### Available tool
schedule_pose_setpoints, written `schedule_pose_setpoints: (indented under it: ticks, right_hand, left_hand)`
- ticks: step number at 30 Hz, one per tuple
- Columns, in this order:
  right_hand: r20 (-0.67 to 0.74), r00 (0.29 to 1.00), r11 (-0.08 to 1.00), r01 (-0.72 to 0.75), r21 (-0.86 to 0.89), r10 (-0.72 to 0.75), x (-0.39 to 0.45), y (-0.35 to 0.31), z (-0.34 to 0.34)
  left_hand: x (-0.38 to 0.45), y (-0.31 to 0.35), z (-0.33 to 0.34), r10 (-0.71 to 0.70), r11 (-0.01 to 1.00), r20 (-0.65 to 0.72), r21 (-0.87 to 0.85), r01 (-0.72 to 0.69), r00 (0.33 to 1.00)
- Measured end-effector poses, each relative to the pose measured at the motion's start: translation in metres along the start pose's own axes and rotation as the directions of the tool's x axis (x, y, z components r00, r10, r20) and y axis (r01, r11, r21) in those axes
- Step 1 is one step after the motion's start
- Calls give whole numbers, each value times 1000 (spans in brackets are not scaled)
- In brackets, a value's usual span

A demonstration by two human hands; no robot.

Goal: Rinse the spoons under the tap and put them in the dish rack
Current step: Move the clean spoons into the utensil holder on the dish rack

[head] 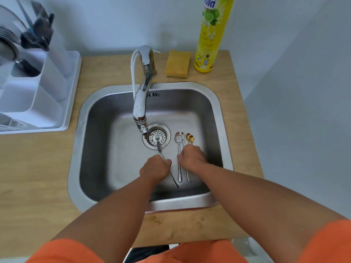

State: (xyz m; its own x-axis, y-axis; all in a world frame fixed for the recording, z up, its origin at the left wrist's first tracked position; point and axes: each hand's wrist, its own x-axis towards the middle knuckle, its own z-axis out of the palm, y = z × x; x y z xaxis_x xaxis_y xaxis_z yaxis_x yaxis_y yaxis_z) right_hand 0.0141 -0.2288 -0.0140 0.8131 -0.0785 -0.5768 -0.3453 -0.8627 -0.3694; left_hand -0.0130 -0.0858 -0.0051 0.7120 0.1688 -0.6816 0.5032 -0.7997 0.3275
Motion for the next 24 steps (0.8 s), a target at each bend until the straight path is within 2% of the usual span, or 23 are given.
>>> schedule_pose_setpoints:
  ticks: [5,12,17,20,24]
  right_hand:
    - [16,1000,999,-1,-49,2,5,-5,9]
    - [-78,997,994,-17,-105,9,4,-11,20]
    - [-14,998,994,-67,-86,66,2,-15,20]
    - [49,998,997,-33,-71,36,-2,-18,21]
    - [100,995,999,28,-39,-24,-13,-31,27]
  left_hand:
    - [-8,-33,-27,51,987,-69,-148,-61,996]
    - [-30,-59,-95,85,925,-287,-333,-183,954]
    - [-61,-73,-150,98,875,-489,-373,-309,867]
    - [-81,-81,-185,62,822,-593,-426,-378,803]
    - [-103,-89,-233,62,816,-734,-353,-457,677]
